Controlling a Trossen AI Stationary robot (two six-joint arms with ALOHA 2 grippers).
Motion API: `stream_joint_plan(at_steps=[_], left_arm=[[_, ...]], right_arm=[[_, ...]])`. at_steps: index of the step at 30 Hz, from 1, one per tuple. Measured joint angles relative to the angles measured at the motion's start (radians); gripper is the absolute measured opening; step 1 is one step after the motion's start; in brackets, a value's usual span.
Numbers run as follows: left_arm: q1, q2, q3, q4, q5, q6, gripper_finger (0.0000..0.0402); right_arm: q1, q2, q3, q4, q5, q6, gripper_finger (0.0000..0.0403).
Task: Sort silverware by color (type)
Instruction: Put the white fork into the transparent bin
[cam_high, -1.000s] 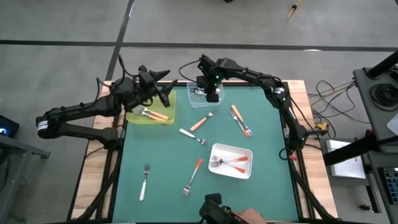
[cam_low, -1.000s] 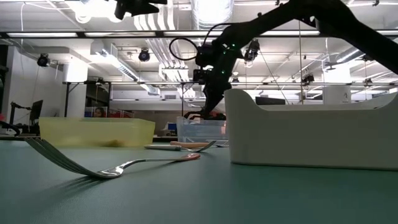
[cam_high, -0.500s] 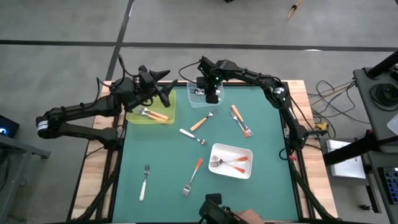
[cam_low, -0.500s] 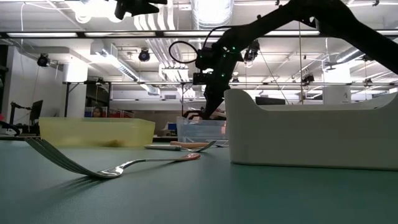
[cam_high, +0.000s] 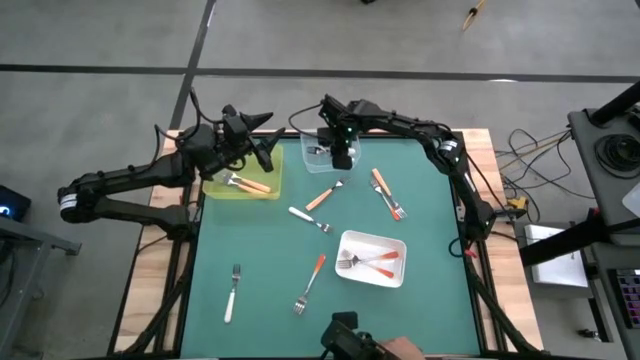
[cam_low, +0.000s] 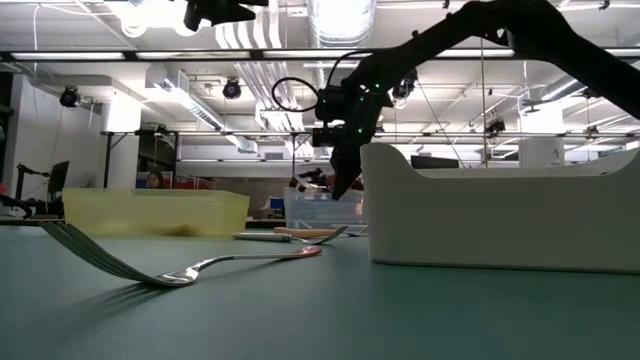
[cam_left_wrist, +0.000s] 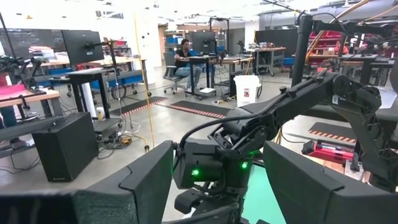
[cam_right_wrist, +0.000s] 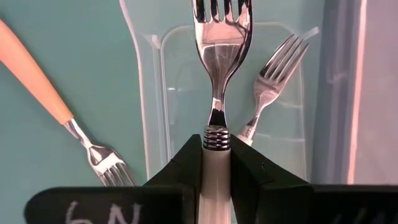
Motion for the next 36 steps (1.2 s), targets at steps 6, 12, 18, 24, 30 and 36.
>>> stream_joint_plan(at_steps=[6, 12, 18, 24, 30, 36], left_arm=[[0.0, 0.0, 0.0, 0.0, 0.0, 0.0, 0.023], [0.0, 0.0, 0.0, 0.0, 0.0, 0.0, 0.023], [0.0, 0.0, 0.0, 0.0, 0.0, 0.0, 0.023], [0.0, 0.0, 0.0, -0.001, 0.0, 0.0, 0.023], [-0.002, -0.001, 0.0, -0.096, 0.001, -0.049, 0.023], [-0.037, 0.001, 0.0, -0.343, 0.002, -0.249, 0.023]], right_arm=[[0.0, 0.0, -0.012, 0.03, 0.005, -0.005, 0.0051], [0.0, 0.0, -0.012, 0.05, 0.008, 0.001, 0.0136], [0.0, 0.0, -0.012, 0.053, 0.009, 0.001, 0.015], [0.0, -0.001, -0.002, 0.053, 0.015, 0.004, 0.0141], [0.001, -0.069, 0.042, -0.016, 0.034, 0.067, 0.0121], [0.002, -0.228, 0.007, -0.015, -0.029, 0.104, 0.0098]])
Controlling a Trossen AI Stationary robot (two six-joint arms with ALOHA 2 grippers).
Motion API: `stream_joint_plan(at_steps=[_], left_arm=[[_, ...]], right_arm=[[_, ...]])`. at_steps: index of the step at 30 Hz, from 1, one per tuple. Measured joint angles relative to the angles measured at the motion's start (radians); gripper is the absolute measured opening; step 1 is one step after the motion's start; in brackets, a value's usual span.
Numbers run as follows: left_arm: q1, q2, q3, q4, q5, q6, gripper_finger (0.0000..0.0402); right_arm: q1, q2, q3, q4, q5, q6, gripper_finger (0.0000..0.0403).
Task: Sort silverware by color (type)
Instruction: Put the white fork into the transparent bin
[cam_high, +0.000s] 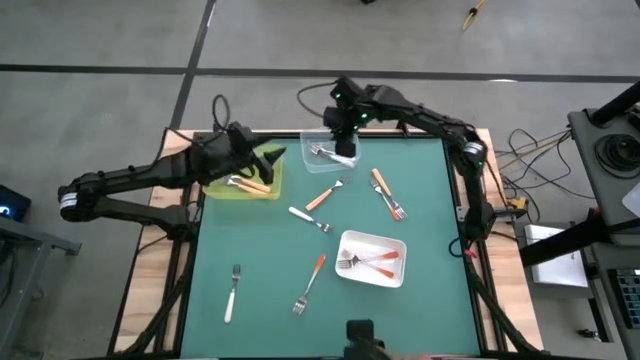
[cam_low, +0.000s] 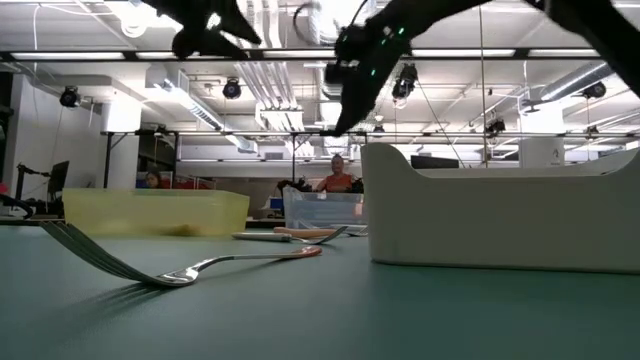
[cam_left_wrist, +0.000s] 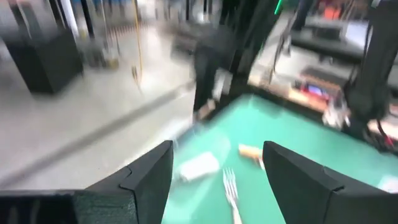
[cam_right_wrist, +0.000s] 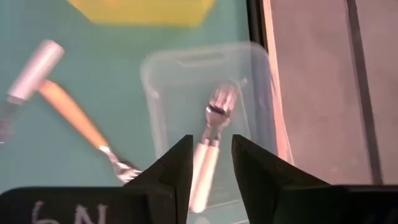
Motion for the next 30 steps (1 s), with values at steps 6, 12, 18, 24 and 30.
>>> stream_joint_plan(at_steps=[6, 12, 18, 24, 30], left_arm=[[-0.108, 0.017, 0.002, -0.268, 0.019, -0.273, 0.023], [-0.26, 0.08, 0.004, -0.426, 0.096, -0.594, 0.0228], [-0.428, 0.176, 0.004, -0.517, 0.162, -0.865, 0.0227], [-0.545, 0.263, 0.005, -0.567, 0.269, -1.082, 0.0227], [-0.67, 0.354, 0.005, -0.571, 0.456, -1.267, 0.0227]], right_arm=[[0.007, -0.203, -0.123, 0.061, -0.095, 0.06, 0.0083], [0.05, -0.4, -0.316, 0.188, -0.095, 0.124, 0.0077], [0.101, -0.538, -0.47, 0.274, -0.093, 0.168, 0.0078], [0.13, -0.617, -0.555, 0.301, -0.094, 0.199, 0.0073], [0.149, -0.643, -0.589, 0.309, -0.093, 0.213, 0.0074]])
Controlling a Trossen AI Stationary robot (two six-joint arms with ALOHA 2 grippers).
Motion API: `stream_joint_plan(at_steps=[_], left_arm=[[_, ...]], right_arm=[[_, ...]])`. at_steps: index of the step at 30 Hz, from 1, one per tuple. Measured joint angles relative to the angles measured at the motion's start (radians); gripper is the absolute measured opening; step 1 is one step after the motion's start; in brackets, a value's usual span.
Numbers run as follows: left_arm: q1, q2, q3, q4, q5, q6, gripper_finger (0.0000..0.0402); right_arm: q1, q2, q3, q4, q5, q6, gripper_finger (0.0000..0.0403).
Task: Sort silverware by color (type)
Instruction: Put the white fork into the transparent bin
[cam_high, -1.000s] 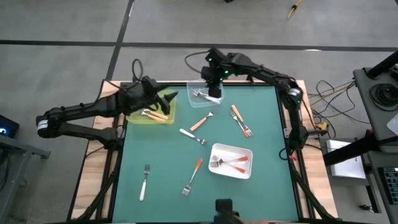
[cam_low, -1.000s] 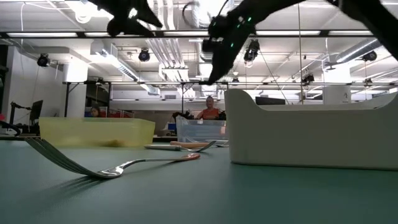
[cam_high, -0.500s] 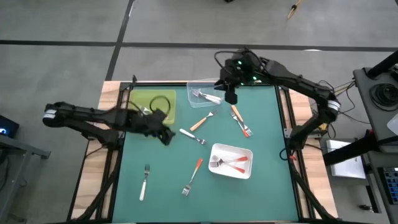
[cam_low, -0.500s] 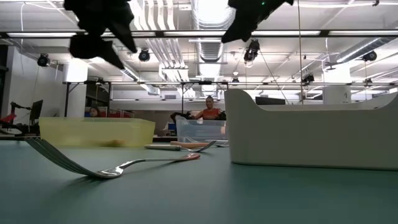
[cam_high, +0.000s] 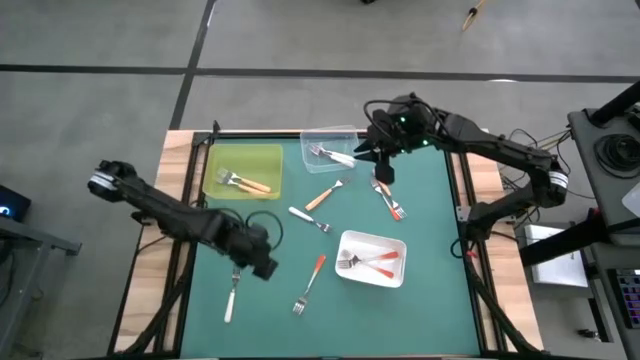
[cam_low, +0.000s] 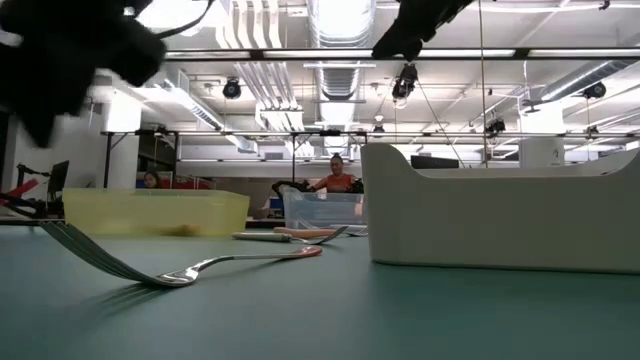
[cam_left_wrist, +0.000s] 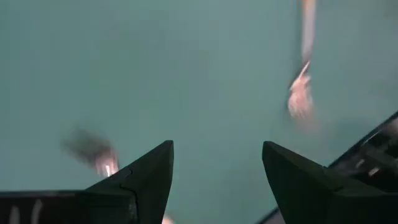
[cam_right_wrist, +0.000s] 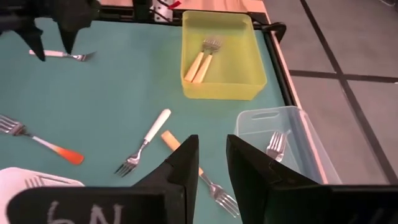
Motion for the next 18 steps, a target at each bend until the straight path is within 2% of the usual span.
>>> stream_joint_plan(at_steps=[5, 10, 18], left_arm=[[-0.134, 0.081, 0.0, -0.004, 0.1, -0.184, 0.0227], [-0.22, 0.161, 0.0, -0.033, 0.107, -0.325, 0.0227], [-0.259, 0.272, 0.0, -0.039, 0.101, -0.38, 0.0227]], right_arm=[[0.006, 0.0, -0.016, 0.008, 0.0, 0.0, 0.007], [0.013, 0.0, -0.021, 0.022, 0.0, 0.0, 0.0073], [0.052, 0.001, -0.021, 0.033, 0.0, 0.005, 0.0069]])
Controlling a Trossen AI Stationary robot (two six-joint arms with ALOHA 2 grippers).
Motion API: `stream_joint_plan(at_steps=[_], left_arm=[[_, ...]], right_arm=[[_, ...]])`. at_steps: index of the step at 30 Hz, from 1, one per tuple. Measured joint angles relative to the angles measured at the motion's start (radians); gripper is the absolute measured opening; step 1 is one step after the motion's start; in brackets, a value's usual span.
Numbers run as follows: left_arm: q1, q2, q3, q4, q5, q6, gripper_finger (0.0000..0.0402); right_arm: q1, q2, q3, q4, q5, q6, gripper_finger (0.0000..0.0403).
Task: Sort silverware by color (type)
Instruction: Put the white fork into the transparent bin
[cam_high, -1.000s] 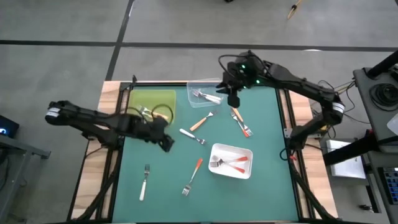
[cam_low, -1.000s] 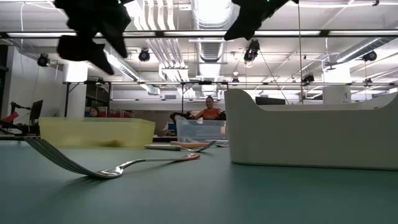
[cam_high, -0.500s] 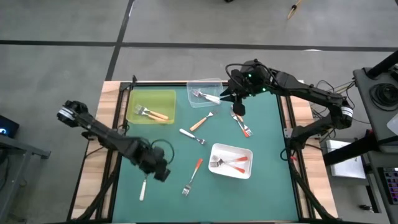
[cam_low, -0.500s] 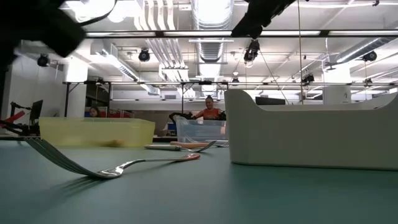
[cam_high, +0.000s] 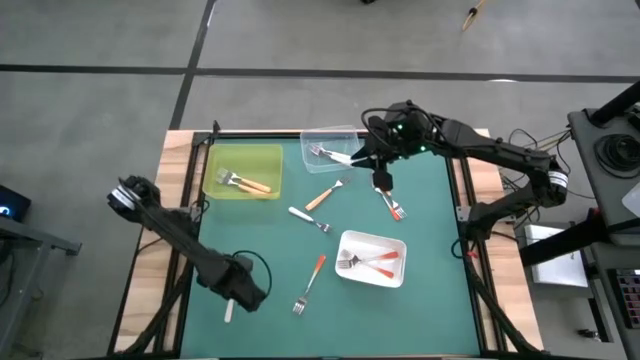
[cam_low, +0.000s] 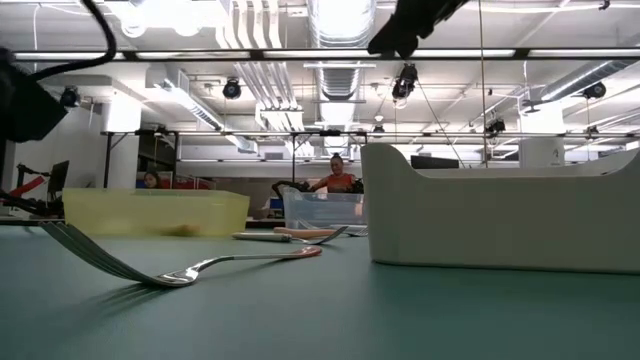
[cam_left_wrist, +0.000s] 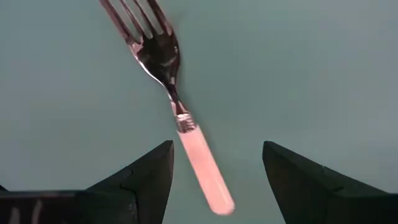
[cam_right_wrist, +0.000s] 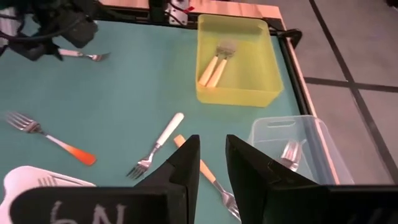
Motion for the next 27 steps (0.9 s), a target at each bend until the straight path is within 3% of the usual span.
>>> stream_joint_plan(at_steps=[11, 16, 24, 27], left_arm=[[-0.028, 0.051, 0.0, -0.05, -0.033, -0.02, 0.0206], [-0.029, 0.059, 0.0, -0.039, -0.036, -0.027, 0.015], [-0.029, 0.07, 0.003, -0.033, -0.037, -0.039, 0.0027], [-0.029, 0.068, 0.002, -0.036, -0.044, -0.052, 0.0015]], right_arm=[[0.059, 0.0, 0.0, -0.001, 0.0, 0.005, 0.0066], [0.076, 0.001, 0.0, -0.004, 0.0, 0.009, 0.0068], [0.081, 0.001, 0.0, -0.009, 0.001, 0.017, 0.0064], [0.081, 0.001, -0.001, -0.024, 0.0, 0.021, 0.0064]])
